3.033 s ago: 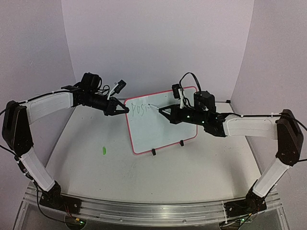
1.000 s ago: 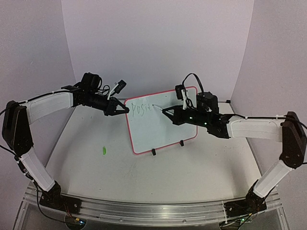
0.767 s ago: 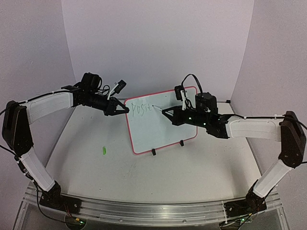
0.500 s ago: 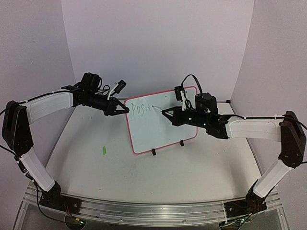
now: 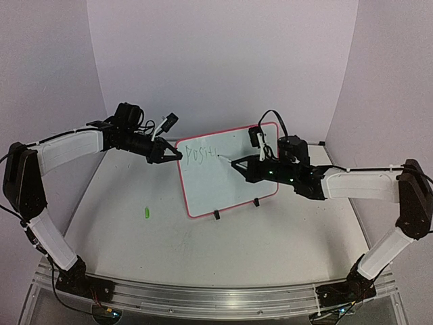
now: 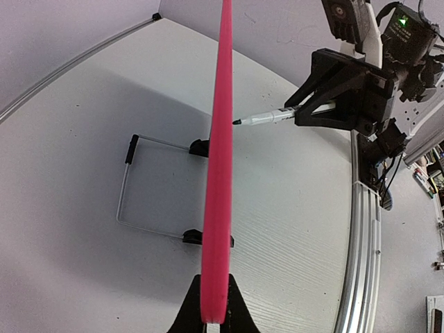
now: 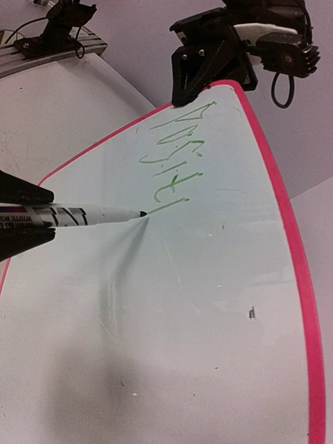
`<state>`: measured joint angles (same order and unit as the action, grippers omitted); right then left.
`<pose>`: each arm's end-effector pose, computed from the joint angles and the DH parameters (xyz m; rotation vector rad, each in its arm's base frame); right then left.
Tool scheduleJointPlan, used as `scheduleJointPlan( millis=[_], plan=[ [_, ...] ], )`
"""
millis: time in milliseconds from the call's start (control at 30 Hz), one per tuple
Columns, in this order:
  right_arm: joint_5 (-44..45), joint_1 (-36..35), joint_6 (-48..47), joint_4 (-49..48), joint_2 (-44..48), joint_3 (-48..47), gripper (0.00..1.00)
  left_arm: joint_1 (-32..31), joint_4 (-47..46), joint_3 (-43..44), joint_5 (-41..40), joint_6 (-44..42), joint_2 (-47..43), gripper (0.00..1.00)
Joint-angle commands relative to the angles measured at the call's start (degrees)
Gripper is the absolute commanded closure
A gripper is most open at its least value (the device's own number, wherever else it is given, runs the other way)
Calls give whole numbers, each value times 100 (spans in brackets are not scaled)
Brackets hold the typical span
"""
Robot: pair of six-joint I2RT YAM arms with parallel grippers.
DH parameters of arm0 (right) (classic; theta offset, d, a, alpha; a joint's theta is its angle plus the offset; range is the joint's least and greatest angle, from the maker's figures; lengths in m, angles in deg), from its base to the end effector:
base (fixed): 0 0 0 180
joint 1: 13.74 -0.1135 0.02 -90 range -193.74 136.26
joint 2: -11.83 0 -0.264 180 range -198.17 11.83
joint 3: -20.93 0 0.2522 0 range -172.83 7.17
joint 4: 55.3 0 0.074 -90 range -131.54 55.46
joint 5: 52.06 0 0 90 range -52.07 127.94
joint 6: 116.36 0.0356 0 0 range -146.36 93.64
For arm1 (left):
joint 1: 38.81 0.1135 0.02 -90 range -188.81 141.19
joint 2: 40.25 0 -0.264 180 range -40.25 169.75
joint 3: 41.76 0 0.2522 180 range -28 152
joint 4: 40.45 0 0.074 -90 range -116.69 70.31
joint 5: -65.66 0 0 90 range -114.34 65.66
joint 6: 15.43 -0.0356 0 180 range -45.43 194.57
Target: Write a sentence on the whiteboard
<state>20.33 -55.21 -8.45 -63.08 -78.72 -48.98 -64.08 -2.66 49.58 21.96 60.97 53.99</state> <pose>0.2654 0.2490 0.2646 -0.6139 1.8010 1.0000 0.3201 -0.1796 0.2997 1.1234 1.9043 -1.0241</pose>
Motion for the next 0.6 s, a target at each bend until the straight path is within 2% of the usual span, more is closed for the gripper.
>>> scheduleJointPlan(
  millis=[0,567],
  plan=[
    [-63,-78,-38,-171,398,-78,100,-150,254,98,-253,-155,34,100],
    [312,-126,-204,-109,-137,-639,100,-157,275,93,-264,-165,7,100]
  ],
)
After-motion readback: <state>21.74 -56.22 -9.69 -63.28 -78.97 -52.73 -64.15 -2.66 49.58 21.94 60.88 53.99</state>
